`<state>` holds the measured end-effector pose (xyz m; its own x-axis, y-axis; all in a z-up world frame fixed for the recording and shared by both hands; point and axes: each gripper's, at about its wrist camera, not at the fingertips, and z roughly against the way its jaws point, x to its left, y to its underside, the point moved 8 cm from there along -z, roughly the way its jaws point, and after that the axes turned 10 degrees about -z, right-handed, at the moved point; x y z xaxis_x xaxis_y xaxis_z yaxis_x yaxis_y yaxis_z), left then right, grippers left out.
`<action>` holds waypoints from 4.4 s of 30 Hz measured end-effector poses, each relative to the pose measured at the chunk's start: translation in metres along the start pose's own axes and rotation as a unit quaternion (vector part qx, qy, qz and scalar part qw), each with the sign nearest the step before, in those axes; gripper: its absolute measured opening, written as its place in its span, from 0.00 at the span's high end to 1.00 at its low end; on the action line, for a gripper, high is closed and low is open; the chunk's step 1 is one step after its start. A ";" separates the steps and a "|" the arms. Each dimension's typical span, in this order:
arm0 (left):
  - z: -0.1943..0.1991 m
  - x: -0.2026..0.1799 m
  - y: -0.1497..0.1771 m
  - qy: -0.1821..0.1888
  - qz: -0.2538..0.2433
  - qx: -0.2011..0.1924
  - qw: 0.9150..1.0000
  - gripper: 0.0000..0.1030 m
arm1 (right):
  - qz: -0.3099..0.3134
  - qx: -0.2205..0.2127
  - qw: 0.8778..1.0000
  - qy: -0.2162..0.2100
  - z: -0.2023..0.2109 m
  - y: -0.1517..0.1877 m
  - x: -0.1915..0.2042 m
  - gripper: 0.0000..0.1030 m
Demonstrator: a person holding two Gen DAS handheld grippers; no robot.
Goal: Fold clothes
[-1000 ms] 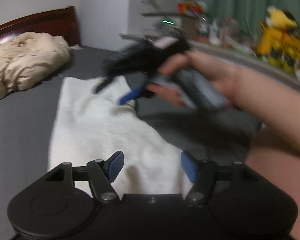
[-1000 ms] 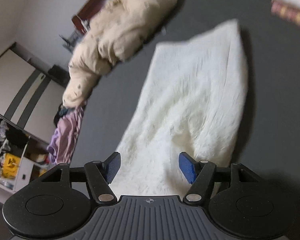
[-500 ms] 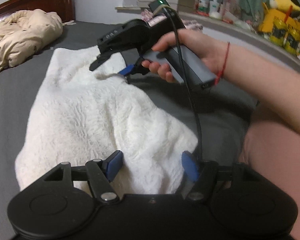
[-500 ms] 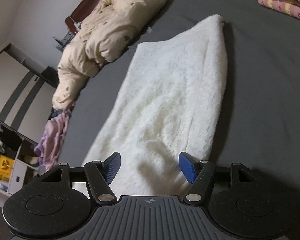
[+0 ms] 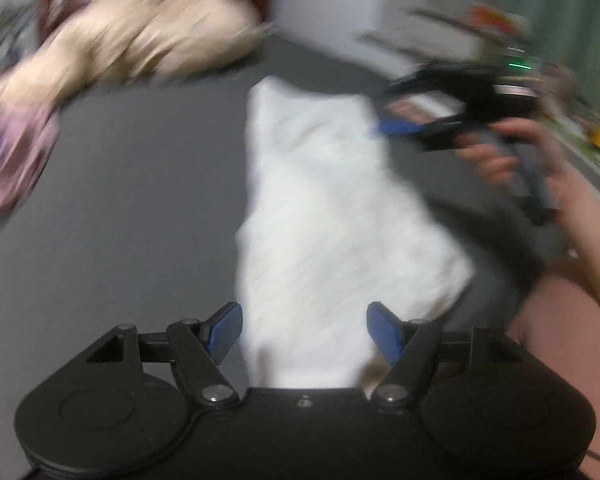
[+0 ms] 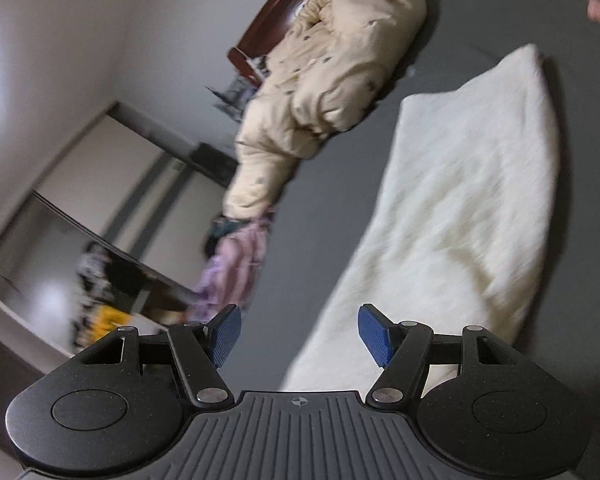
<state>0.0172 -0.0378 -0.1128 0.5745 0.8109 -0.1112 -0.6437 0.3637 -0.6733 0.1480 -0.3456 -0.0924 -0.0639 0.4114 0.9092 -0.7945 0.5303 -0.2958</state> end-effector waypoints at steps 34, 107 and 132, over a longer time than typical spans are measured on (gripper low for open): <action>0.004 0.003 -0.008 0.120 0.164 -0.001 0.979 0.81 | 0.314 0.061 0.947 0.016 0.012 0.084 0.024 0.35; -0.094 0.041 -0.105 0.067 0.010 -0.108 0.992 0.48 | 0.285 0.146 0.908 0.271 -0.159 -0.145 -0.036 0.66; -0.173 0.038 -0.137 0.026 -0.120 -0.096 0.988 0.61 | 0.245 0.046 0.943 0.221 -0.017 -0.096 -0.011 0.00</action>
<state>0.2142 -0.1360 -0.1514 0.7266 0.6862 0.0342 -0.3820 0.4448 -0.8101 0.2350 -0.3882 -0.0787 -0.1939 0.8700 0.4532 -0.7855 0.1391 -0.6031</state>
